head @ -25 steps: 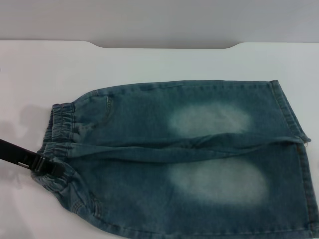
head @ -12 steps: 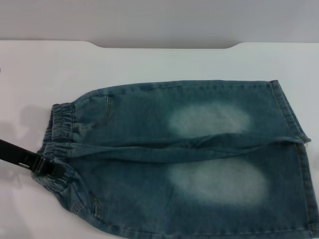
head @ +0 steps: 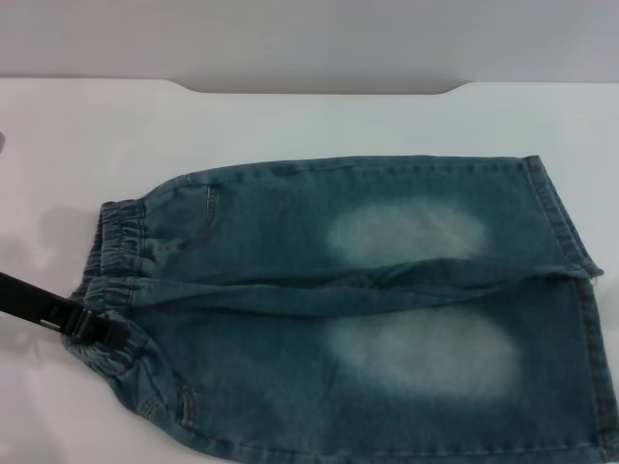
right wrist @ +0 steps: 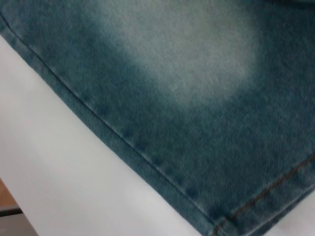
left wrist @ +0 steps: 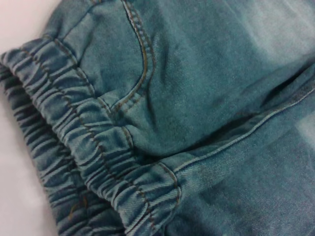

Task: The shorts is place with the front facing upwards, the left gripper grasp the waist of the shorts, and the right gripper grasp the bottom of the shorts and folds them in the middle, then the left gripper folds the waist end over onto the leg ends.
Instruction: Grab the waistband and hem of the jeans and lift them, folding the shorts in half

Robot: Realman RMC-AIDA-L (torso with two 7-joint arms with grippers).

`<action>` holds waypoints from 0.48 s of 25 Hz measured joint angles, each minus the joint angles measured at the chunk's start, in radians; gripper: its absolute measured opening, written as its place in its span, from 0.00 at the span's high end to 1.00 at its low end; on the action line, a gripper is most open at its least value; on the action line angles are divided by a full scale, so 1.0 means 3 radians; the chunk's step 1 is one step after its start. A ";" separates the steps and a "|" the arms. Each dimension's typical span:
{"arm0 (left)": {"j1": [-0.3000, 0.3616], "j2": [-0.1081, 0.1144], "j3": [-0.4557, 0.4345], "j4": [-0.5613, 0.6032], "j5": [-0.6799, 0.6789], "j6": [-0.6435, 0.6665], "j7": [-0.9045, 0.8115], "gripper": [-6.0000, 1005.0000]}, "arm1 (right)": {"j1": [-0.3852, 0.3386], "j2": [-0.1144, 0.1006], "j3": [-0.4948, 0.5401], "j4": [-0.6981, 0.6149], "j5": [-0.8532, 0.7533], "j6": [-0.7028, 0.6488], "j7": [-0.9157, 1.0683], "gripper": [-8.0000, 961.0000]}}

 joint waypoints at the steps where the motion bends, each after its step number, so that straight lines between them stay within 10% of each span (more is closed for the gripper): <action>1: -0.0004 0.0000 0.0000 -0.0013 0.0000 -0.0011 0.0010 0.93 | 0.0010 0.0001 -0.0011 0.0011 0.0000 0.0007 0.0005 0.40; 12: -0.0008 -0.0007 0.0000 -0.0015 0.0000 -0.0020 0.0015 0.93 | 0.0103 0.0002 -0.0117 0.0108 0.0008 0.0026 0.0052 0.40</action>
